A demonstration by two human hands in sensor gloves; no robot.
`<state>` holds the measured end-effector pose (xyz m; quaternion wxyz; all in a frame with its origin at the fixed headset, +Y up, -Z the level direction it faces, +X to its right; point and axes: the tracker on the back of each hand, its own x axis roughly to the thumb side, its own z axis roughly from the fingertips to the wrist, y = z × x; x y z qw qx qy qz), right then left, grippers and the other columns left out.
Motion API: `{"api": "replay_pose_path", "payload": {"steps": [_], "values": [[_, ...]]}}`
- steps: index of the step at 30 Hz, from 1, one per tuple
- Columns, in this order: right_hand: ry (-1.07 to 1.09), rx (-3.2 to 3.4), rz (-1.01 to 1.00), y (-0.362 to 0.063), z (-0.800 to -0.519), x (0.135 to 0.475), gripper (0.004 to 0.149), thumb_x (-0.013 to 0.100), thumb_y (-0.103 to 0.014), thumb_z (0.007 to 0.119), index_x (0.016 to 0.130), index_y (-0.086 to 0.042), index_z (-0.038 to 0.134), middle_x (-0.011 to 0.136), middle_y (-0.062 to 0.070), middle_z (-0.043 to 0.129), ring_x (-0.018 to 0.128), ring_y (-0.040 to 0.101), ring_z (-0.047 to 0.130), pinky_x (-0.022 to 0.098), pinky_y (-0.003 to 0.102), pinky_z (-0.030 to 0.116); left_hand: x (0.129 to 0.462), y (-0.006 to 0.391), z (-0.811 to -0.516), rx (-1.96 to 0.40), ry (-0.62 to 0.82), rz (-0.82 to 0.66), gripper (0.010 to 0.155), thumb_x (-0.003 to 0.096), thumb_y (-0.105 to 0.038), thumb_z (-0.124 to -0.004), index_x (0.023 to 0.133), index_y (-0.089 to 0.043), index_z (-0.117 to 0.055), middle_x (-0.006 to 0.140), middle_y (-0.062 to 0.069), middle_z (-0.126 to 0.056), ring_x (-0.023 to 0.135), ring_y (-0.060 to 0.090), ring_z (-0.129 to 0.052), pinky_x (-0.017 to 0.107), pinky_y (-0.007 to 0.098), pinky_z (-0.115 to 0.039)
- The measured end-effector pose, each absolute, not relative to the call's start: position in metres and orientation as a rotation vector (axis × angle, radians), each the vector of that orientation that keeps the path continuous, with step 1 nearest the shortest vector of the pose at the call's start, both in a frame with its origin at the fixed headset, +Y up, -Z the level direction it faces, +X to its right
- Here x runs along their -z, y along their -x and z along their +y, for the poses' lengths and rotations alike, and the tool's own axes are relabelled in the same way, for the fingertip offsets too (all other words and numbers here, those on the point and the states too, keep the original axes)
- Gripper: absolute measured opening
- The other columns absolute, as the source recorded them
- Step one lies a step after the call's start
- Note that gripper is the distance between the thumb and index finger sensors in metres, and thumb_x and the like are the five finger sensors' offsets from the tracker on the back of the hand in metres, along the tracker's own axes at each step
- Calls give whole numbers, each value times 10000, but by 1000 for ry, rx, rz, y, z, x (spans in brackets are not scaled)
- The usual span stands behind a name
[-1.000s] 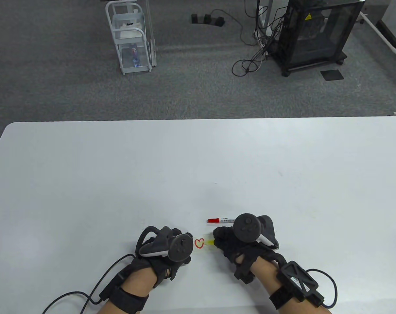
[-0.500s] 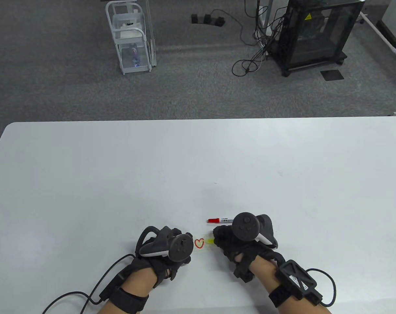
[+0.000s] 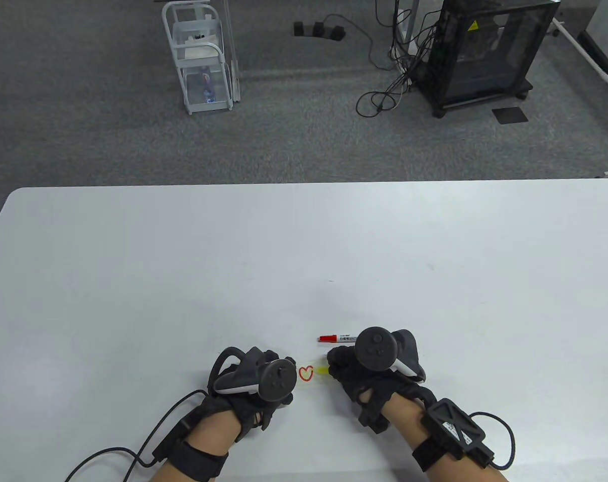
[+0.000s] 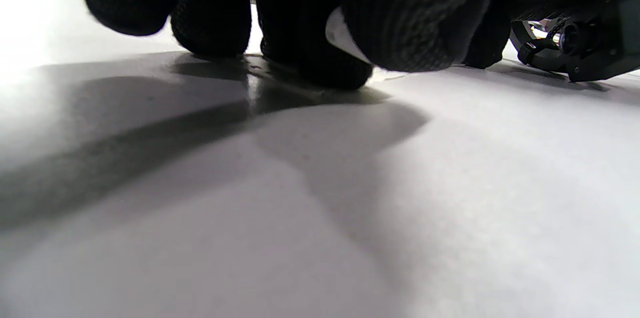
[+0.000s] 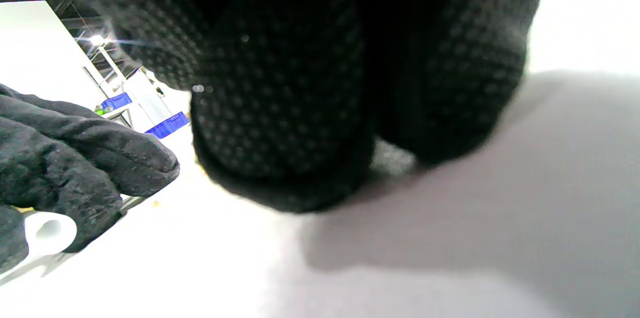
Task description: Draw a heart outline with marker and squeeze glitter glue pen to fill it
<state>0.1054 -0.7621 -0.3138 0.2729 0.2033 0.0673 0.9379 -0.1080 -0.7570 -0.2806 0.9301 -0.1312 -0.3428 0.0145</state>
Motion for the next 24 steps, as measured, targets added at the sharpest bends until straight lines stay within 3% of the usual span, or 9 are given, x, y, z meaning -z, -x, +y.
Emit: {"api": "replay_pose_path", "payload": {"steps": [24], "values": [[-531,-2525,180,-105,-761,314,435,417,-308,857,784,-77,893,512,92,1055,215,62,1105,201,281,1016,281,108,-757,-32,268,-703,464,450,-418,-820,827,-149,-855,1070,38,-749,951,400,-739,591,540,-703]]}}
